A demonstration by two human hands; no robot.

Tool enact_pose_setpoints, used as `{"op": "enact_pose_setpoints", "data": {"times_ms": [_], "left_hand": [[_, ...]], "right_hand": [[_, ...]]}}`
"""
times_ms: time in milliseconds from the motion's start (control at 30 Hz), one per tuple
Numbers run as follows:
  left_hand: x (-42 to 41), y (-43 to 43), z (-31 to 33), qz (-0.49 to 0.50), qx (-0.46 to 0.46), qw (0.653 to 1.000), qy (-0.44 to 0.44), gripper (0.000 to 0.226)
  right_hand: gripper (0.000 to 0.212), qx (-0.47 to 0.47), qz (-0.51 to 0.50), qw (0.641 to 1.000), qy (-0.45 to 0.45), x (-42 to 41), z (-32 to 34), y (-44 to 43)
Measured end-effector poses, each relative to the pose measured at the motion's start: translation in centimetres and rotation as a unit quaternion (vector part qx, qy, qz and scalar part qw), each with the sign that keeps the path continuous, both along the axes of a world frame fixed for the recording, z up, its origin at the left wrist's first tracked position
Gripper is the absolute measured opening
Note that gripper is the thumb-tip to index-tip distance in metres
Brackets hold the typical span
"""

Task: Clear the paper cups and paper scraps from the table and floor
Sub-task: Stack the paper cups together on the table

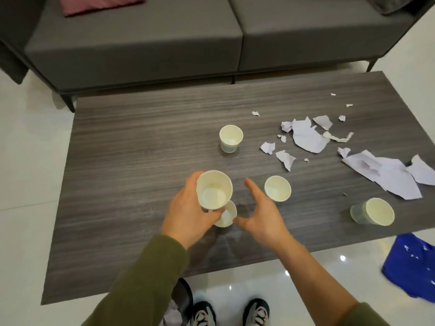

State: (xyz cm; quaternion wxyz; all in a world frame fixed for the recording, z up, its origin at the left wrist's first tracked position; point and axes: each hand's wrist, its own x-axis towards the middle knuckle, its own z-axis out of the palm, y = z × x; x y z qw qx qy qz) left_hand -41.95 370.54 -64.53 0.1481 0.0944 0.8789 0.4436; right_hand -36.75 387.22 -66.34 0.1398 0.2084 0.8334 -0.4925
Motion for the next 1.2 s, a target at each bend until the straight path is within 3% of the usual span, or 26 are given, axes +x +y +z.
{"op": "enact_pose_setpoints", "data": {"times_ms": [400,533,667,800,900,1033,1200], "left_hand": [[1.6,1.9,-4.9,-0.038,-0.059,0.997,-0.030,0.062],[1.9,1.9,-6.7,-0.058,-0.094,0.993,-0.029,0.073],[2.4,1.7,-8.0,-0.059,-0.091,0.993,-0.047,0.072],[2.8,1.4,-9.1,-0.069,-0.095,0.991,-0.070,0.073],[2.7,1.5,-9.4,-0.059,-0.113,0.987,-0.100,0.086],[2.6,1.9,-9.1,-0.040,-0.084,0.992,-0.080,0.065],[2.2,2.8,-7.1,-0.015,-0.062,0.996,-0.057,0.069]], "right_hand": [[0.100,-0.020,0.017,0.998,-0.051,0.7,-3.9,-0.3],[0.099,-0.013,0.039,0.997,-0.066,0.6,-4.8,-0.3],[0.092,-0.016,0.054,0.996,-0.068,0.6,-5.7,-0.7],[0.060,-0.020,0.045,0.998,-0.046,1.0,-6.8,-0.8],[0.062,-0.029,0.035,0.998,-0.037,1.1,-7.1,-0.8],[0.063,-0.041,0.026,0.998,-0.036,1.1,-7.3,-0.7],[0.064,-0.051,-0.003,0.999,-0.009,0.3,-5.7,0.5]]}}
